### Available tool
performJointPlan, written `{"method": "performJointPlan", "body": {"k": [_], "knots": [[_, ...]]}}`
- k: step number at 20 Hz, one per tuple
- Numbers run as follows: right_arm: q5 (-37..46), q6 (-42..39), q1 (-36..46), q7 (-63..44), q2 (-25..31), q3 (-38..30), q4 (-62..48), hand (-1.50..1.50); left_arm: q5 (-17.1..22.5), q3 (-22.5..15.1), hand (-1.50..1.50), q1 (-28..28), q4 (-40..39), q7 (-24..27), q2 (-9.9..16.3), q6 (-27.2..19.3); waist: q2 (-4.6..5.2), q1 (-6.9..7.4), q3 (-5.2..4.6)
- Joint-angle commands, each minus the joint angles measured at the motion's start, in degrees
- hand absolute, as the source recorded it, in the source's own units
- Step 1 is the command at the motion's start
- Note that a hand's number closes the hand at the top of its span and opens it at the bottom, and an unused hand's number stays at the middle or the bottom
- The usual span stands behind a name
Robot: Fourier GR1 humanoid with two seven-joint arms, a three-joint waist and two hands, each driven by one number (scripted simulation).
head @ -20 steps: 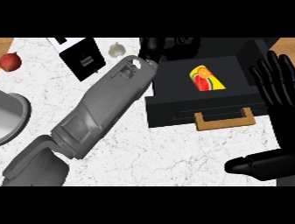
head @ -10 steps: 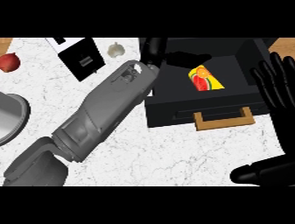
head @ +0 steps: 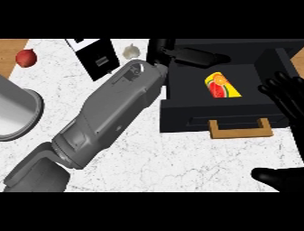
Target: Pick up the cup, place it into the drawer and close the drawer
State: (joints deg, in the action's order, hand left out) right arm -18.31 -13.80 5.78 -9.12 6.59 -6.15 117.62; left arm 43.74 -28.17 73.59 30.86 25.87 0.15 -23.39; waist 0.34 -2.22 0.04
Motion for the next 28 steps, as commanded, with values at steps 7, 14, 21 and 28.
{"method": "performJointPlan", "body": {"k": [7, 14, 21, 28], "knots": [[5.13, -8.08, -2.33, 0.75, 8.37, -0.21, 1.14, 1.5, 1.68, 4.82, -1.5, -10.23, 13.77, -2.65, 7.71, 0.2, -0.91, 3.61, -0.07], [14.19, -9.04, -3.3, 2.2, 9.59, 2.63, -0.2, 1.5, 2.4, 5.06, -1.5, -25.17, 31.76, -7.61, 16.11, -1.46, -0.98, 4.73, -0.06], [23.2, -7.05, -6.77, 3.3, 7.63, 6.98, -0.36, 1.5, 2.18, 6.7, -1.5, -42.77, 48.04, -8.46, 23.95, 1.18, -0.7, 3.41, -0.04], [41.51, -7.48, -2.3, 12.44, 15.02, 12.39, -7.82, 1.5, 4.29, 10.45, -1.5, -50.75, 52.01, -7.87, 28.64, 7.18, -0.5, 4.2, -0.03]]}}
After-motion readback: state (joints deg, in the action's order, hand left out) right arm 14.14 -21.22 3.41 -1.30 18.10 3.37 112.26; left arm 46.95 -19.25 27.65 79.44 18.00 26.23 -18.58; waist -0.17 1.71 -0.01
